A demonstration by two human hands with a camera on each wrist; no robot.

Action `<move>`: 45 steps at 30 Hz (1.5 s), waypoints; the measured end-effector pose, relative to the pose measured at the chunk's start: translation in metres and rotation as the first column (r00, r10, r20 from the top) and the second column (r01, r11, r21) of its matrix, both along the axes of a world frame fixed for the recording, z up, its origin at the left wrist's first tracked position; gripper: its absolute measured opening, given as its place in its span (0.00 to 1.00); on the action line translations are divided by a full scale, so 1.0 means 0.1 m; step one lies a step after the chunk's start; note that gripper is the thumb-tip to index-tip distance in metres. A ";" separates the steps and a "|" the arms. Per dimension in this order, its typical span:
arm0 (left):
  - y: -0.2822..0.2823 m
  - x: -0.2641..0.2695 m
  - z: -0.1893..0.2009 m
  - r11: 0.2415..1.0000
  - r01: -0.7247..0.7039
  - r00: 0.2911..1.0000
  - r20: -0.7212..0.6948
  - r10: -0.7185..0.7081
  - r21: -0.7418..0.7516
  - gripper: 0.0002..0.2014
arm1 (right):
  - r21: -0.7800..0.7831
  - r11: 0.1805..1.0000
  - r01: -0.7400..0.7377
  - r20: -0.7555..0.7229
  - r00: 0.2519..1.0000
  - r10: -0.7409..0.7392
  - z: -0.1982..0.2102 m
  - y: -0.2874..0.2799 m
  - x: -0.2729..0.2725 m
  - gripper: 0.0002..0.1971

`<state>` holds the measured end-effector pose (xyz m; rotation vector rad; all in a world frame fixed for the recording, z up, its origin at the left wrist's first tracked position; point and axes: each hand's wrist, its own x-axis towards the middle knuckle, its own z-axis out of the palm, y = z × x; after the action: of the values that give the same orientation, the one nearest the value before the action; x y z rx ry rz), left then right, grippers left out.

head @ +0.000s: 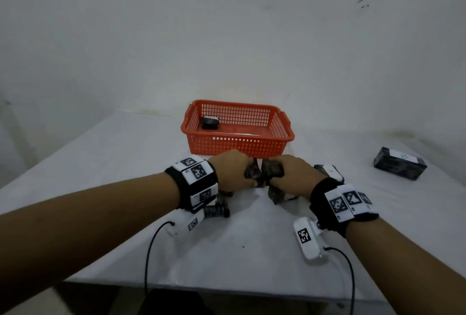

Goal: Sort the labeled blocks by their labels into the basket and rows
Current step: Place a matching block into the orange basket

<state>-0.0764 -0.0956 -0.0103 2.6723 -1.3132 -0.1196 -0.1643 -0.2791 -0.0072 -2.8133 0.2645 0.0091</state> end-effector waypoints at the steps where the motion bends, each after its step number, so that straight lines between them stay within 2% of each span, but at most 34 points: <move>1: -0.08 -0.02 0.02 1.000 0.006 1.000 -0.002 -0.006 -0.005 0.19 | 0.009 1.000 0.015 0.003 1.000 -0.015 0.00 -0.03 -0.01 0.16; 3: -0.25 -0.03 0.03 1.000 0.019 1.000 0.003 -0.019 -0.008 0.17 | 0.023 0.999 0.047 0.011 0.999 -0.047 -0.01 -0.10 -0.02 0.20; 9: -0.63 0.02 -0.03 0.997 -0.020 0.999 -0.033 0.017 -0.071 0.19 | 0.007 0.995 0.097 0.036 0.995 -0.097 0.04 -0.32 -0.01 0.16; 12: -0.74 0.06 -0.06 0.997 -0.045 0.996 -0.081 0.040 -0.063 0.18 | -0.011 0.996 0.094 0.004 0.996 -0.093 0.06 -0.41 -0.01 0.21; 15: -0.78 0.11 -0.07 0.996 -0.075 0.996 -0.059 0.072 -0.055 0.19 | -0.019 0.997 0.074 0.006 0.997 -0.074 0.03 -0.47 0.01 0.23; 18: -0.80 0.11 -0.05 0.996 -0.083 0.996 -0.035 0.083 -0.026 0.21 | -0.010 0.997 0.082 0.028 0.996 -0.082 0.00 -0.51 0.00 0.29; 21: -0.78 0.11 0.01 0.996 -0.089 0.995 -0.046 0.088 -0.015 0.21 | 0.041 0.997 0.064 0.040 0.997 -0.065 0.00 -0.56 -0.02 0.32; 24: -0.71 0.13 0.16 0.994 -0.080 0.994 -0.078 0.074 -0.070 0.20 | 0.142 0.988 0.061 0.071 0.995 -0.072 0.04 -0.62 -0.04 0.33; 26: -0.64 0.15 0.26 0.989 -0.073 0.993 -0.099 0.061 -0.126 0.24 | 0.223 0.974 0.040 0.106 0.992 -0.065 0.06 -0.63 -0.05 0.32; 29: -0.51 0.18 0.38 0.971 -0.079 0.981 -0.193 0.035 -0.224 0.28 | 0.423 0.906 -0.002 0.200 0.976 -0.091 0.07 -0.64 -0.07 0.28; 34: -0.31 0.24 0.43 0.886 -0.162 0.904 -0.426 -0.043 -0.434 0.32 | 0.720 0.683 -0.118 0.338 0.920 -0.198 0.11 -0.53 -0.09 0.22; 36: -0.26 0.23 0.39 0.857 -0.184 0.869 -0.487 -0.087 -0.482 0.24 | 0.761 0.632 -0.146 0.347 0.915 -0.207 0.13 -0.48 -0.10 0.21; 39: -0.21 0.22 0.35 0.792 -0.239 0.844 -0.524 -0.117 -0.562 0.15 | 0.784 0.598 -0.166 0.344 0.918 -0.197 0.14 -0.45 -0.09 0.24; 42: -0.19 0.20 0.34 0.762 -0.282 0.853 -0.516 -0.079 -0.583 0.13 | 0.811 0.561 -0.166 0.301 0.941 -0.157 0.14 -0.45 -0.06 0.30; 45: -0.19 0.16 0.32 0.756 -0.295 0.864 -0.501 -0.050 -0.584 0.16 | 0.847 0.506 -0.160 0.243 0.965 -0.102 0.13 -0.46 -0.05 0.35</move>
<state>-0.0605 -0.1149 0.0215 1.9385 -0.7987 -0.2562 -0.1696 -0.3249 0.0058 -1.7534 0.0925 -0.1790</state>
